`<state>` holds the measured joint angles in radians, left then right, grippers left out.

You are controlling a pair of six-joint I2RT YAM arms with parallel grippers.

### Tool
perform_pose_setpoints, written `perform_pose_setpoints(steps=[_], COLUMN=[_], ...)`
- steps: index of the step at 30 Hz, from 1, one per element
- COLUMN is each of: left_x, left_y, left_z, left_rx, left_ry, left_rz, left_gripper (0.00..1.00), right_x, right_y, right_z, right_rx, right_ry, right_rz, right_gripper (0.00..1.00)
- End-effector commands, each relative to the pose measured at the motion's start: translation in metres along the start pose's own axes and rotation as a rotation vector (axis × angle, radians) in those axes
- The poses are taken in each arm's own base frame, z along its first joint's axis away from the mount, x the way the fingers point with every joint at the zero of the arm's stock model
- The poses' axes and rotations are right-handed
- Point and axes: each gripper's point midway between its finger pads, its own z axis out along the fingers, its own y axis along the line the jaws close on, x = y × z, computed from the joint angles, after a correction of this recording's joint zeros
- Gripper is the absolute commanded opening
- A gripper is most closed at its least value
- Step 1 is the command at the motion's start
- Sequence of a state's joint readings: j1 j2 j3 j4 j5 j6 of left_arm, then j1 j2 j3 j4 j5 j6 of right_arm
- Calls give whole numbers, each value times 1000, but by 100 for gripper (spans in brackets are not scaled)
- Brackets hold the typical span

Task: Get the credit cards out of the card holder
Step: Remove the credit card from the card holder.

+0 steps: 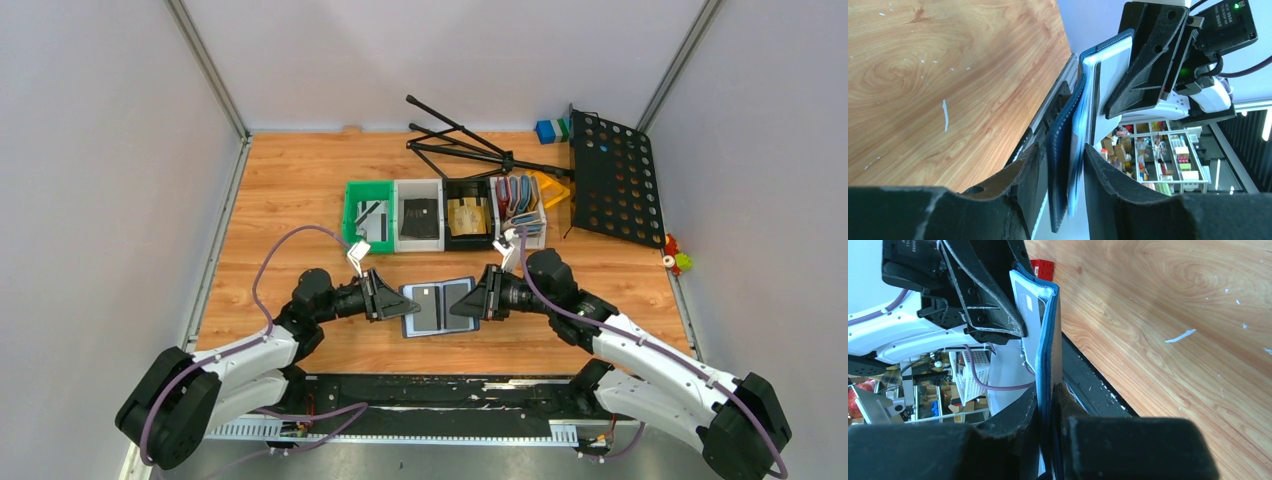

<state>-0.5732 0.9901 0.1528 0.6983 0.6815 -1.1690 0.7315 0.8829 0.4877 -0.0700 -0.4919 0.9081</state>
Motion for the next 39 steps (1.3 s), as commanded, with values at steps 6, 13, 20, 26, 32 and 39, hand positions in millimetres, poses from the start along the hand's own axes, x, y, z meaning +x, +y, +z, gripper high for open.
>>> perform_pose_setpoints(steps=[6, 13, 20, 26, 32, 39], left_x=[-10, -10, -9, -10, -10, -10], left_y=[-28, -29, -25, -20, -19, -21], left_z=[1, 0, 0, 1, 1, 1], left_rx=[122, 119, 97, 70, 66, 74], left_ry=[-25, -29, -30, -30, -30, -27], left_rz=[54, 51, 47, 51, 47, 49], left_gripper=[35, 3, 0, 0, 0, 0], right_x=[-11, -14, -26, -39, -50, -36], right_y=[25, 1, -27, -14, 2, 41], right_z=[0, -2, -23, -43, -55, -34], right_rx=[-106, 37, 252, 277, 273, 18], right_ry=[-31, -51, -109, -165, -209, -115], right_rz=[-30, -57, -146, -208, -245, -239], right_gripper=[6, 24, 55, 58, 57, 51])
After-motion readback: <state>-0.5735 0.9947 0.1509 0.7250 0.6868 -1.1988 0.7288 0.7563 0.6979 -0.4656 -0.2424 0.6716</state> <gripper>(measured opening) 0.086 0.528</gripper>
